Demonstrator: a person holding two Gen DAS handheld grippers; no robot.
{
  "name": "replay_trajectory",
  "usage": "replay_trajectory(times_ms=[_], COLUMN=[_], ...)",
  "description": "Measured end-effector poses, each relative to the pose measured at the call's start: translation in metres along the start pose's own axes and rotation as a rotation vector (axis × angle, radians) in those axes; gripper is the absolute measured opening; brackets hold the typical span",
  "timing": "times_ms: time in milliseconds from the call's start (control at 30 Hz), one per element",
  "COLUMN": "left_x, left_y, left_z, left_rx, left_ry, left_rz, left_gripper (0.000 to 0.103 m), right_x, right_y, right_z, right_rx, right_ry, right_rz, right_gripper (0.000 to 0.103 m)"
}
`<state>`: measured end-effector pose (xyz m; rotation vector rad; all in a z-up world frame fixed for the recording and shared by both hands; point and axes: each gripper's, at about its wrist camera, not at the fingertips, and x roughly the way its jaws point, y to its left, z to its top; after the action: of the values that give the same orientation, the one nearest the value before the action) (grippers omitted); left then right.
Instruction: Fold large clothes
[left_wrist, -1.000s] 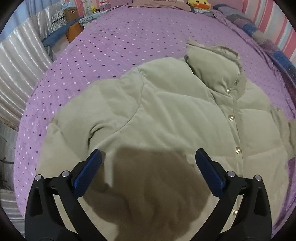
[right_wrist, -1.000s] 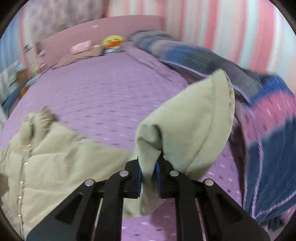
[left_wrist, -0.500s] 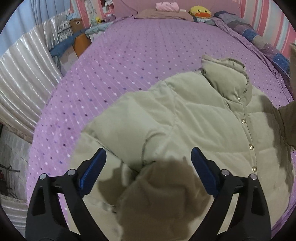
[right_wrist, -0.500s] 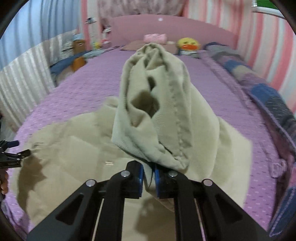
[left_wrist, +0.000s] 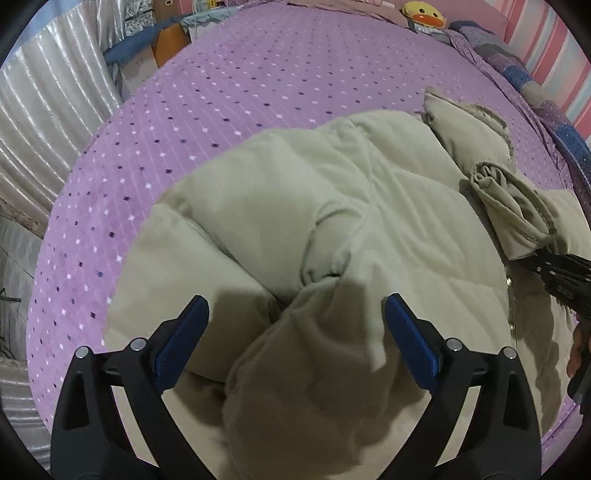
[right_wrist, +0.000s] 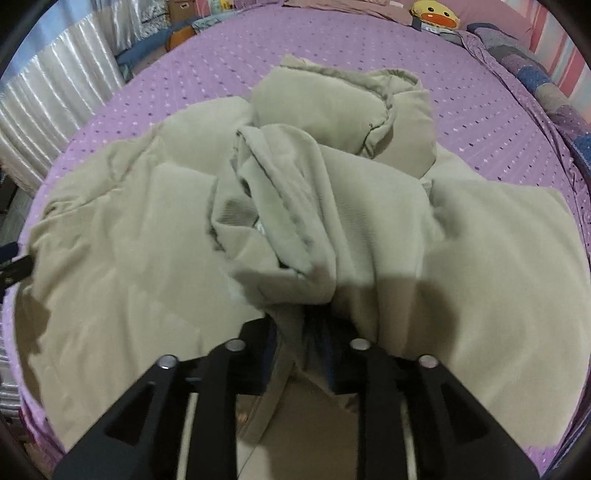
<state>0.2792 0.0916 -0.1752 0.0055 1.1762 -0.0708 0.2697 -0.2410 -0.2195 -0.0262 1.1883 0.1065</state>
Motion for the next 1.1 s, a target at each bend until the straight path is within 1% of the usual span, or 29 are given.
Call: replay_trajectory(times_ms=[33, 67, 100, 167, 233, 267, 300, 400, 467, 533, 567, 633, 733, 800, 833, 867, 900, 933, 967, 1000, 1033, 1100], left_x=[0.001, 0.000, 0.000, -0.005, -0.009, -0.012, -0.014, -0.018, -0.019, -0.018, -0.016, -0.009, 0.012, 0.031, 0.042, 0.055, 0.069, 0.078, 0.083, 0.085, 0.085, 0.081], left_y=[-0.003, -0.008, -0.013, -0.023, -0.038, -0.045, -0.053, -0.084, -0.106, -0.134, -0.145, -0.173, -0.206, -0.220, -0.226, -0.232, -0.238, -0.240, -0.239, -0.237, -0.235, -0.229], left_z=[0.001, 0.002, 0.003, 0.005, 0.006, 0.007, 0.008, 0.012, 0.017, 0.023, 0.025, 0.032, 0.041, 0.046, 0.049, 0.052, 0.053, 0.055, 0.056, 0.057, 0.059, 0.062], left_rx=[0.002, 0.008, 0.014, 0.028, 0.049, 0.060, 0.071, 0.114, 0.135, 0.158, 0.168, 0.195, 0.227, 0.230, 0.228, 0.230, 0.236, 0.230, 0.214, 0.202, 0.190, 0.181], left_ry=[0.002, 0.001, -0.003, -0.014, -0.016, -0.019, -0.023, -0.027, -0.022, -0.016, -0.011, 0.010, 0.046, 0.087, 0.112, 0.142, 0.180, 0.207, 0.222, 0.226, 0.224, 0.214], left_rz=[-0.006, -0.014, -0.016, -0.014, -0.026, -0.030, -0.035, -0.070, -0.104, -0.139, -0.153, -0.177, -0.173, -0.182, -0.185, -0.185, -0.180, -0.177, -0.195, -0.214, -0.233, -0.268], left_gripper=[0.095, 0.096, 0.097, 0.098, 0.098, 0.098, 0.099, 0.099, 0.099, 0.099, 0.099, 0.099, 0.099, 0.097, 0.095, 0.081, 0.066, 0.059, 0.049, 0.040, 0.037, 0.025], right_x=[-0.003, -0.016, -0.024, -0.042, -0.056, -0.068, -0.073, -0.095, -0.108, -0.111, -0.112, -0.107, -0.090, -0.075, -0.068, -0.059, -0.055, -0.051, -0.044, -0.039, -0.035, -0.029], right_y=[-0.001, -0.004, -0.004, -0.009, -0.021, -0.034, -0.039, -0.076, -0.107, -0.128, -0.145, -0.161, -0.183, -0.191, -0.194, -0.195, -0.196, -0.198, -0.198, -0.197, -0.195, -0.191], right_z=[0.000, -0.003, -0.005, -0.012, -0.019, -0.026, -0.026, -0.031, -0.033, -0.030, -0.030, -0.031, -0.030, -0.033, -0.033, -0.034, -0.035, -0.036, -0.036, -0.036, -0.036, -0.034], right_rx=[-0.001, -0.002, -0.008, -0.021, -0.005, 0.012, 0.023, 0.091, 0.149, 0.201, 0.239, 0.277, 0.325, 0.356, 0.374, 0.401, 0.416, 0.431, 0.445, 0.456, 0.462, 0.469], right_ry=[-0.001, -0.019, -0.047, -0.089, -0.104, -0.125, -0.136, -0.176, -0.197, -0.205, -0.204, -0.193, -0.163, -0.137, -0.132, -0.132, -0.136, -0.137, -0.129, -0.123, -0.120, -0.118], right_rz=[0.021, 0.056, 0.059, 0.015, 0.013, -0.002, -0.013, -0.062, -0.075, -0.080, -0.074, -0.061, -0.034, 0.013, 0.039, 0.076, 0.098, 0.124, 0.139, 0.137, 0.127, 0.107], right_gripper=[0.049, 0.078, 0.081, 0.081, 0.081, 0.081, 0.081, 0.081, 0.081, 0.081, 0.081, 0.081, 0.081, 0.081, 0.080, 0.079, 0.068, 0.060, 0.046, 0.036, 0.032, 0.022])
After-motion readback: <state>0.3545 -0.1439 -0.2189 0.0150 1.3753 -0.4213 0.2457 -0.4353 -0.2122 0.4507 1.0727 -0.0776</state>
